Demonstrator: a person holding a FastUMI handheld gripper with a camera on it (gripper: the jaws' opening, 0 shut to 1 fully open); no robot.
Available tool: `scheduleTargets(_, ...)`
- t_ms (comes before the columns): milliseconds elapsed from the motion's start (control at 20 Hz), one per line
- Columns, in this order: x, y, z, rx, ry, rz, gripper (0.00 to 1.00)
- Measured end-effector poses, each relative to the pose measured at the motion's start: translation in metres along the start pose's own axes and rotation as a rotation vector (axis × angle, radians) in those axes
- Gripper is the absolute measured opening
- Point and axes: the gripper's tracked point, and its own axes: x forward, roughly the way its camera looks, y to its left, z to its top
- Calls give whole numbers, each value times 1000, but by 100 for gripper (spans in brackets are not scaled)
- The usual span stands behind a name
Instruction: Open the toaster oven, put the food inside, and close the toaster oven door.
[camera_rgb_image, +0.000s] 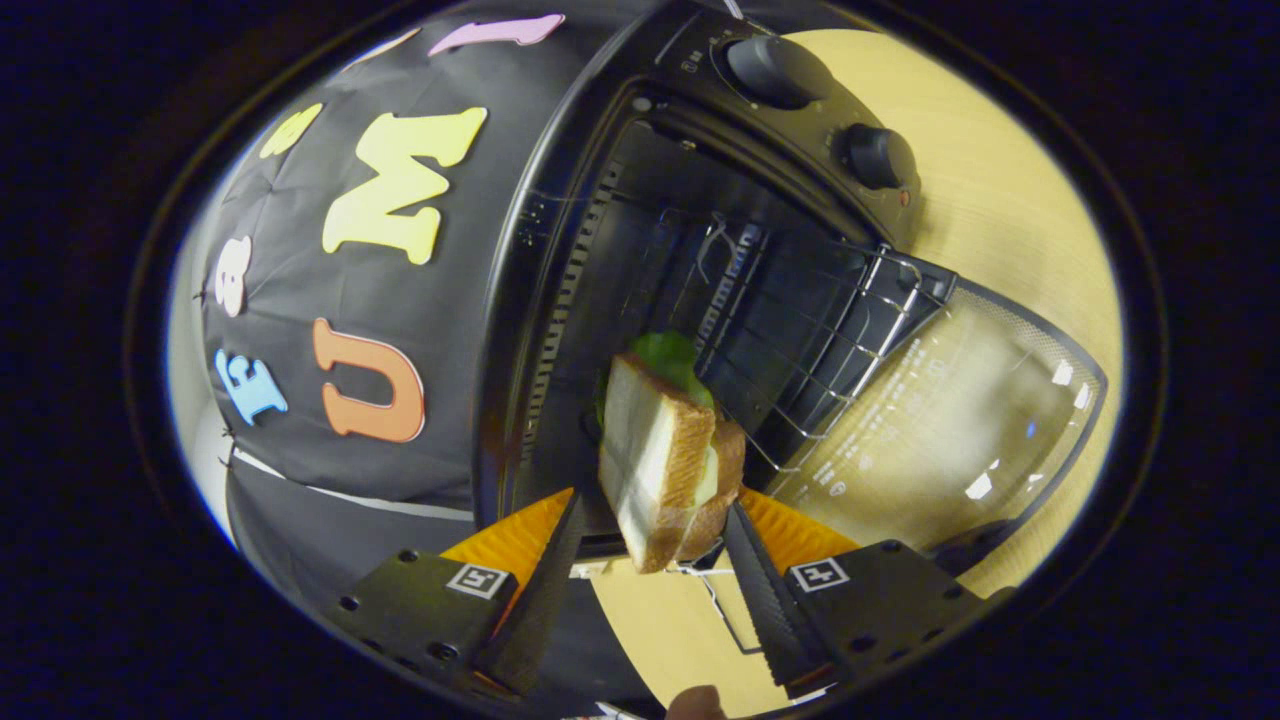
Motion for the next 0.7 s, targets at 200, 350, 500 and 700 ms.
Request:
scheduleTargets(200,-20,-4,-1,-91,-2,-56,88)
scheduleTargets(350,-32,-5,-6,-171,18,-102,88)
scheduleTargets(500,-54,-2,-17,-263,40,-123,88)
scheduleTargets(700,-96,-17,-38,-531,85,-221,91)
